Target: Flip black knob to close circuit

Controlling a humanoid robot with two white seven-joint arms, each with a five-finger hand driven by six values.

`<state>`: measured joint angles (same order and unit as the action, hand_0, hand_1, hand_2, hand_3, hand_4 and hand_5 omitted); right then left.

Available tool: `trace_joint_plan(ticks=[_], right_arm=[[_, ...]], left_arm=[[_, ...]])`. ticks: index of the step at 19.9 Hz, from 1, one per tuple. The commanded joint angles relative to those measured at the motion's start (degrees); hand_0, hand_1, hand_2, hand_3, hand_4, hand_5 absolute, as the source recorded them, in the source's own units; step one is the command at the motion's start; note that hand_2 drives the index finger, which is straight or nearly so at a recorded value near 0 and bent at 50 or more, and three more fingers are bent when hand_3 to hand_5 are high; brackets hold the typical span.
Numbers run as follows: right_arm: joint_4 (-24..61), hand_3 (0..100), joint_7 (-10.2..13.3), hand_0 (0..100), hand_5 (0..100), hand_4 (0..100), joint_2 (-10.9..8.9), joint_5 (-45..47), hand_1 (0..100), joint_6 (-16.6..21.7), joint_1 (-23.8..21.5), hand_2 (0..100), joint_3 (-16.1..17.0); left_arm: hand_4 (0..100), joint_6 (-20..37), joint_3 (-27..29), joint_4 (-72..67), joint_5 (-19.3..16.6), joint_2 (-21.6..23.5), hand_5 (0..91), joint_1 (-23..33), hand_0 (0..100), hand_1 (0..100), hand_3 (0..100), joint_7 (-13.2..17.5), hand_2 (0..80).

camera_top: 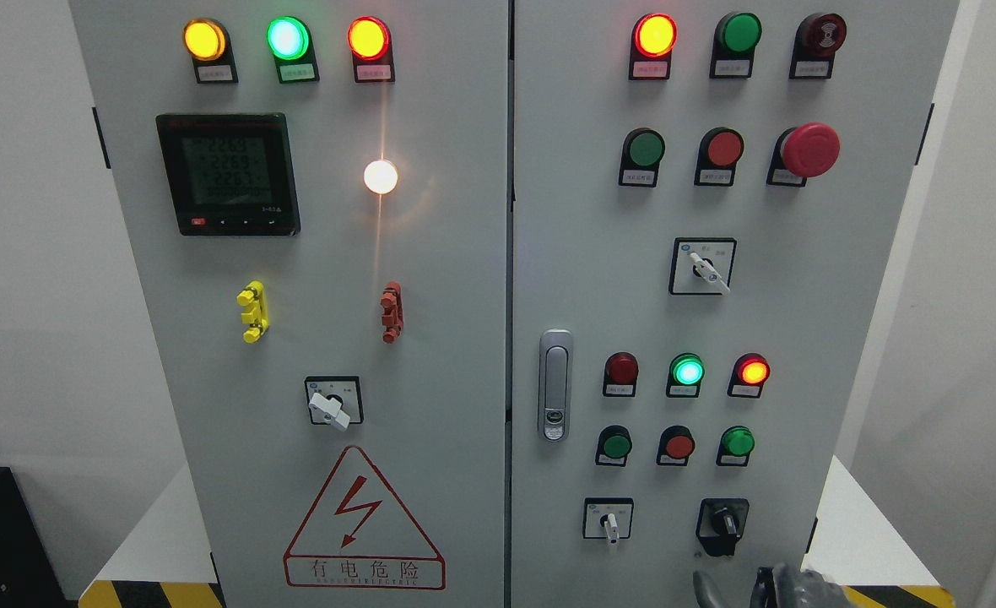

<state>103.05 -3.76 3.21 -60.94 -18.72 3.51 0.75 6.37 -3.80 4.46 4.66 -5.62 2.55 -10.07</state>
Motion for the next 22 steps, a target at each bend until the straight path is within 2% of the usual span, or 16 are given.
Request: trace_joint_plan(ticks=[1,3,6,11,14,16,18,22], right_arm=[[9.7,98,2.6,0,91,89,2.59,6.5,4,0.1,-6.7,80,-2.2],[10.3,96,5.3,0,90,87,2.94,10.7,5,0.1,-7.0,77,-2.1],[11.6,96,7.9,0,86,85,2.95,20.6,6,0.1,-7.2,73,-1.9],[13.7,82,12.8,0,74,76,3.12,38.6,8,0.1,-8.6,62,-1.3],[15.6,77,14.8,0,68,71,3.56,48.2,9,0.3,-11.2,57,-1.1],[16.7,74,15.0,0,66,69,3.82,53.4,9,2.1,-13.7,54,-1.1],[16.7,67,14.9,0,62,65,3.74,57.3,9,5.6,-16.0,49,-1.1],[16.7,46,14.7,0,44,44,3.38,63.5,9,13.3,-20.9,31,-1.5]], left_arm=[[0,0.0,-0.1,0.0,0.0,0.0,0.0,0.0,12,56,0,0.1,0.0],[0,0.0,0.0,-0.1,0.0,0.0,0.0,0.0,12,56,0,0.1,0.0],[0,0.0,0.0,0.0,0.0,0.0,0.0,0.0,12,56,0,0.1,0.0],[0,0.0,0.0,-0.1,0.0,0.0,0.0,0.0,12,56,0,0.1,0.0],[0,0.0,0.0,0.0,0.0,0.0,0.0,0.0,12,56,0,0.1,0.0],[0,0.0,0.0,0.0,0.0,0.0,0.0,0.0,12,56,0,0.0,0.0],[0,0.0,0.0,0.0,0.0,0.0,0.0,0.0,12,56,0,0.1,0.0],[0,0.0,0.0,-0.1,0.0,0.0,0.0,0.0,12,56,0,0.1,0.0]])
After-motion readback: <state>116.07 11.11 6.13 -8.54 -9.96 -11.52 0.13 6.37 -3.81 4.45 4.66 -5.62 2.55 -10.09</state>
